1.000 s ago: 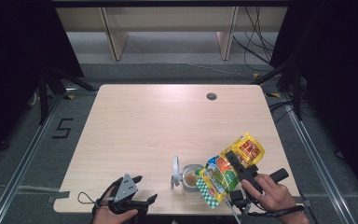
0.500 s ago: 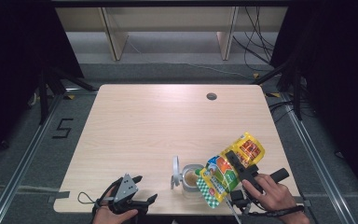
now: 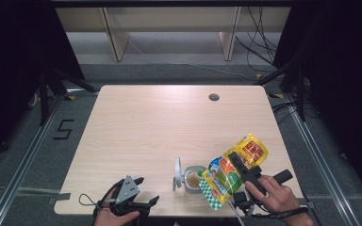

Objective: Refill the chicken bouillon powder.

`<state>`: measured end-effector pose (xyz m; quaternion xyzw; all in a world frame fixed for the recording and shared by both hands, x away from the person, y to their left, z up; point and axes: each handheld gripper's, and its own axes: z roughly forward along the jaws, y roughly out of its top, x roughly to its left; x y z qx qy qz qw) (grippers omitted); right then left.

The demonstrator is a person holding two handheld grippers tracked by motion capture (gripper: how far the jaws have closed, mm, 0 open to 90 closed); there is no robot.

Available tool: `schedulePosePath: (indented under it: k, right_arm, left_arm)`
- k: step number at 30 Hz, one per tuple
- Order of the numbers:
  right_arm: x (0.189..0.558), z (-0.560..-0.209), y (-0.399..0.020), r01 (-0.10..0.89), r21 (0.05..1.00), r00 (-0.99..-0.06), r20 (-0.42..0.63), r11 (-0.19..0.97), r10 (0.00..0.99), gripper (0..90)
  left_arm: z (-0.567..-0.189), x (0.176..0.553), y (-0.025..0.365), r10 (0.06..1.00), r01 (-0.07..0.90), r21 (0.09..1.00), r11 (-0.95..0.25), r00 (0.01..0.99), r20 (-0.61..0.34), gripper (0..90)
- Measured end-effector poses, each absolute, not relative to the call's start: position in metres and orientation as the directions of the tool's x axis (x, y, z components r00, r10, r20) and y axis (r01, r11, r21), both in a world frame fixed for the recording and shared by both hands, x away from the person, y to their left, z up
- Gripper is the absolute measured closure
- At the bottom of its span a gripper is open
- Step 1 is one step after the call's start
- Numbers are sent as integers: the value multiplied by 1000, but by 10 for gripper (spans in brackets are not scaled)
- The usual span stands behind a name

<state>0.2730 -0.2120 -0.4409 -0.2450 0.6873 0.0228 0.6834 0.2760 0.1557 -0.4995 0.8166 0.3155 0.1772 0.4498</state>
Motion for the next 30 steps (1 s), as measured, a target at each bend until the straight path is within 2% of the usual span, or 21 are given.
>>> schedulePosePath:
  k: [16, 20, 21, 22, 30]
  right_arm:
    - [272, -439, -212, -361, -319, 40, -944, 876, -328, 497]
    - [272, -440, -212, -356, -312, 43, -947, 881, -319, 497]
    - [272, -443, -214, -356, -270, 24, -960, 895, -281, 497]
    - [272, -440, -212, -361, -310, 43, -948, 880, -316, 497]
    - [272, -439, -212, -357, -312, 45, -947, 880, -318, 498]
  left_arm:
    - [-499, 276, 156, 671, 358, 843, -402, 742, 5, 181]
    - [-499, 276, 156, 673, 358, 844, -399, 740, 4, 181]
    - [-499, 276, 156, 671, 357, 844, -400, 741, 5, 181]
    - [-499, 276, 156, 671, 358, 843, -401, 741, 4, 181]
    - [-499, 275, 155, 683, 378, 844, -381, 730, -18, 181]
